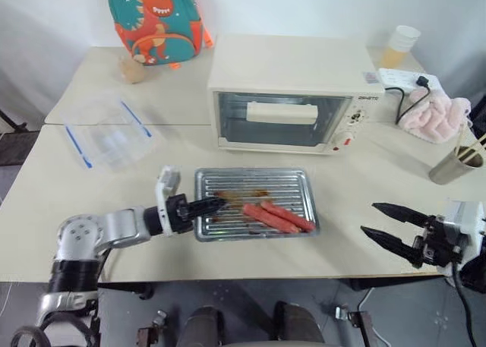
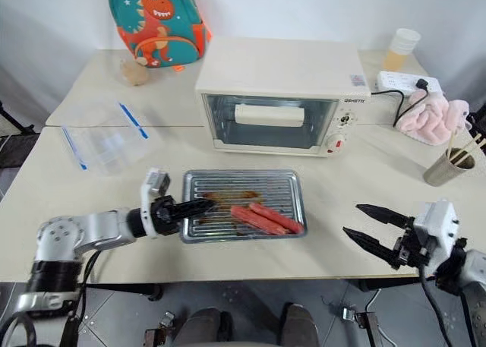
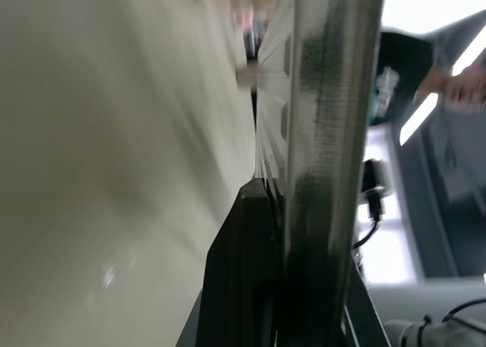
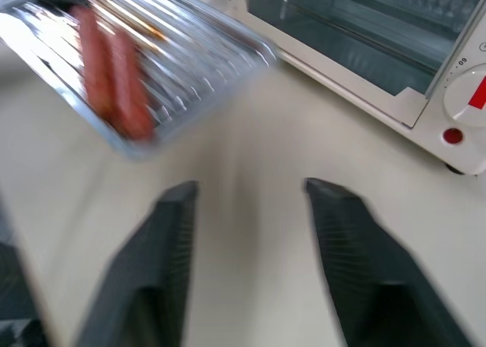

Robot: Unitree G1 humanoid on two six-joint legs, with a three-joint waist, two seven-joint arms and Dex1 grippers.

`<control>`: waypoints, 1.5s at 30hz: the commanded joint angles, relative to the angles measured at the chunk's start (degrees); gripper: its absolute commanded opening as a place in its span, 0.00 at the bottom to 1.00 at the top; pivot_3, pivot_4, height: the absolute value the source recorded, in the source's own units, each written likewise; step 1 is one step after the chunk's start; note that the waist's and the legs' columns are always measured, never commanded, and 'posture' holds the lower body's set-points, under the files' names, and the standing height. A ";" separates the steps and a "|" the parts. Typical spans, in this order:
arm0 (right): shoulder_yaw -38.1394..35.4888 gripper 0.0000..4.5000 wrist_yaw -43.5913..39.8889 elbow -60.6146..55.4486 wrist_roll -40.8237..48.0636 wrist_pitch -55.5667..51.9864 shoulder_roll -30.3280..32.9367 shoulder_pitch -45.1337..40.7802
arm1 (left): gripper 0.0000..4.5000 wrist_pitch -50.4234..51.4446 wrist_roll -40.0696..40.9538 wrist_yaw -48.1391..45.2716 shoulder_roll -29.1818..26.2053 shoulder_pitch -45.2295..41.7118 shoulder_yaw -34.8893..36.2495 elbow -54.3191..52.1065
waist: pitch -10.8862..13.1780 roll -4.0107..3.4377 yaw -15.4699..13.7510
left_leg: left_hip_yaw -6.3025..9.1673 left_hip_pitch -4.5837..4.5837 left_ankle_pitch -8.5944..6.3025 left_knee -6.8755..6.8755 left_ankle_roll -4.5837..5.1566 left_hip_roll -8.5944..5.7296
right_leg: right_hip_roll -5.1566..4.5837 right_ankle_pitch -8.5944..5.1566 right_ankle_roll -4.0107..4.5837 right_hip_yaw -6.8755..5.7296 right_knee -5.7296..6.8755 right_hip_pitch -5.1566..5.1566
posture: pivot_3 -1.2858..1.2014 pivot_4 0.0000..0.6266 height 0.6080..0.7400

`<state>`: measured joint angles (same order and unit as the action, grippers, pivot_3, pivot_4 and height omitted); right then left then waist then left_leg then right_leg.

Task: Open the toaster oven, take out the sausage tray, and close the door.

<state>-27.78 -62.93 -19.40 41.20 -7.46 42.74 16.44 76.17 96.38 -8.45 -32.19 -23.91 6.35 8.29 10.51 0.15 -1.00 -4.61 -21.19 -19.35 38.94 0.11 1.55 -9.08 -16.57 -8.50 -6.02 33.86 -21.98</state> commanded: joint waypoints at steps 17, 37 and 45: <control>-6.53 1.00 -3.46 -7.07 2.81 2.52 -4.10 9.51 | 0.10 0.19 -32.19 -15.56 13.61 -14.11 -5.16 17.03 | -0.11 -0.16 -2.08 | 0.04 0.15 -0.01 0.16 0.01 0.07 | 0.13 0.07 -0.02 0.06 -0.10 0.26 | 0.52 0.24 1.00; -1.58 1.00 -6.15 -4.13 2.89 0.11 -1.27 4.16 | 0.99 -16.16 -43.13 -41.16 -9.59 3.35 5.08 -10.96 | -0.08 -0.11 -0.24 | -0.09 -0.09 -0.04 0.01 -0.13 0.27 | 0.27 0.03 0.05 0.24 0.04 -0.30 | 0.52 0.24 1.00; 0.09 1.00 -11.63 1.00 3.19 0.48 0.34 -1.68 | 0.99 -58.56 -60.53 -57.92 -14.49 21.06 17.79 -9.88 | -0.08 -0.18 -0.57 | -0.63 -0.10 -0.26 -0.01 -0.05 0.40 | 0.22 -0.05 0.23 0.46 -0.08 -0.60 | 0.52 0.24 1.00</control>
<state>-27.28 -73.23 -18.56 43.90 -7.66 42.28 14.74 22.30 37.96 -65.35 -46.38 -4.00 22.27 -1.44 10.43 -0.03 -1.57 -5.25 -21.28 -19.65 38.93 0.10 1.95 -8.87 -16.62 -8.26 -5.57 33.80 -22.57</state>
